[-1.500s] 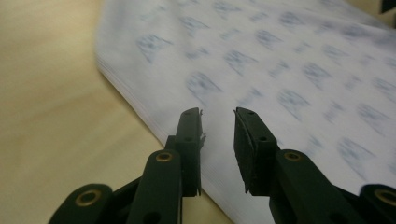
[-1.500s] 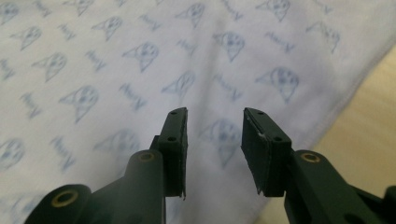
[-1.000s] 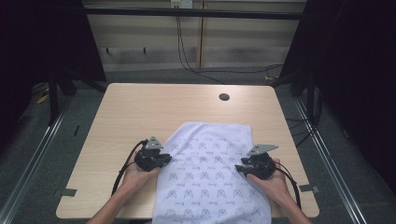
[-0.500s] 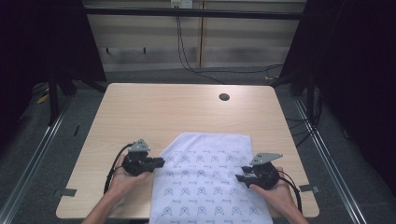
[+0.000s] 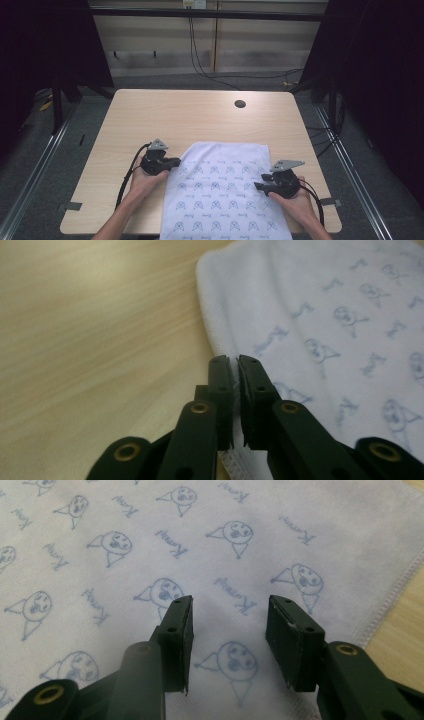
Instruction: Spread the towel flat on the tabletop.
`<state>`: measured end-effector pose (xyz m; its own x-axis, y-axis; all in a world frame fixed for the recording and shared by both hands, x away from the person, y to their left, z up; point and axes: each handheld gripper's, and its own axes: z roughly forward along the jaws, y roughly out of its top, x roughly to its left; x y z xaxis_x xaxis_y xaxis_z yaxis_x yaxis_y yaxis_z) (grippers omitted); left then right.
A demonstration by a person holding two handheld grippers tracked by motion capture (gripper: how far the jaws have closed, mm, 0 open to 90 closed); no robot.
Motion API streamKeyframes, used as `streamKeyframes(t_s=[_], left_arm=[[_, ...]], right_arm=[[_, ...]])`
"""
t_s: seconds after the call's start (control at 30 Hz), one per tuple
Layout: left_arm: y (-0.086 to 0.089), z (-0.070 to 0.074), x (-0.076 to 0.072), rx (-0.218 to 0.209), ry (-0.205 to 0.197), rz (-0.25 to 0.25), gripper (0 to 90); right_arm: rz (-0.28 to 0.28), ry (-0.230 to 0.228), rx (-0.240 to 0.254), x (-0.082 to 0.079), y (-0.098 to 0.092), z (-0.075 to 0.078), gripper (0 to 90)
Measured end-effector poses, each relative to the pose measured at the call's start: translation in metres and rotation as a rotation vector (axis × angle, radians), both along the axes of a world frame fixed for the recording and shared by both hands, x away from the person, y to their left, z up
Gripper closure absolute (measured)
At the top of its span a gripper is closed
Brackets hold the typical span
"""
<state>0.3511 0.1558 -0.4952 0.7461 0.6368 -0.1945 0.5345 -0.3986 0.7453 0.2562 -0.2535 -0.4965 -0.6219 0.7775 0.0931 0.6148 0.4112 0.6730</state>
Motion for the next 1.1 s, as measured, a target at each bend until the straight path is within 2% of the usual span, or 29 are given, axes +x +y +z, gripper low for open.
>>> streamKeyframes(t_s=[0.07,0.17,0.27,0.33,0.37,0.4,0.53,0.6,0.63,0.67,0.7,0.73,0.8,0.83,0.87,0.93,1.0,1.03,1.07,1.1], left_arm=[[-0.006,0.008,-0.009,-0.021,-0.037,-0.027,86.8],[-0.02,0.011,-0.027,-0.007,-0.078,-0.093,86.7],[-0.041,0.009,-0.043,0.018,-0.074,-0.186,85.5],[-0.053,0.005,-0.05,0.057,-0.073,-0.238,82.2],[-0.058,0.002,-0.052,0.049,-0.055,-0.256,79.7],[-0.063,0.0,-0.055,0.066,-0.048,-0.284,72.6],[-0.063,0.003,-0.056,0.052,-0.055,-0.279,68.0],[-0.059,0.007,-0.048,0.03,-0.066,-0.225,67.4],[-0.059,0.007,-0.048,0.03,-0.066,-0.225,66.7],[-0.058,0.008,-0.042,0.014,-0.061,-0.193,66.7],[-0.058,0.007,-0.037,0.006,-0.047,-0.191,65.7],[-0.061,0.007,-0.031,0.025,-0.048,-0.175,64.0],[-0.063,0.006,-0.026,0.008,-0.039,-0.172,63.3],[-0.066,0.005,-0.024,0.024,-0.035,-0.177,63.6],[-0.07,0.003,-0.023,0.039,-0.039,-0.17,65.0],[-0.075,-0.001,-0.022,0.053,-0.027,-0.189,66.4],[-0.08,-0.003,-0.023,0.068,-0.039,-0.198,66.3],[-0.081,-0.003,-0.025,0.071,-0.055,-0.192,69.6],[-0.08,0.0,-0.025,0.07,-0.062,-0.2,78.9],[-0.08,0.0,-0.025,0.07,-0.062,-0.2,80.5]], right_arm=[[-0.003,-0.001,-0.001,0.0,-0.001,0.0,54.2],[-0.001,-0.001,0.005,-0.001,-0.001,-0.001,53.9],[-0.003,0.0,0.005,-0.001,-0.001,-0.001,53.8],[0.0,-0.004,-0.005,-0.001,0.0,-0.001,53.9],[0.001,-0.014,-0.012,-0.002,0.0,-0.001,53.6],[-0.002,-0.017,-0.016,-0.003,0.001,-0.001,53.8],[0.001,-0.02,-0.015,-0.003,0.001,-0.001,53.9],[0.002,-0.02,-0.012,-0.002,0.0,-0.001,54.0],[0.002,-0.02,-0.012,-0.002,0.0,-0.001,54.0],[-0.001,-0.016,-0.011,-0.002,0.0,-0.001,54.0],[-0.001,-0.016,-0.01,-0.002,0.0,-0.001,54.0],[-0.005,-0.016,-0.011,-0.002,0.0,-0.001,53.9],[-0.004,-0.014,-0.009,-0.002,0.0,-0.001,53.9],[-0.006,-0.015,-0.011,-0.002,0.0,-0.001,53.9],[-0.005,-0.016,-0.011,-0.002,0.0,-0.001,53.9],[-0.004,-0.013,-0.008,-0.002,0.0,-0.001,54.0],[0.0,-0.015,-0.005,-0.002,0.0,-0.001,54.2],[0.001,-0.016,-0.006,-0.002,0.0,-0.001,54.2],[-0.001,-0.014,-0.006,-0.002,0.0,-0.001,54.2],[-0.001,-0.014,-0.006,-0.002,0.0,-0.001,54.2]])
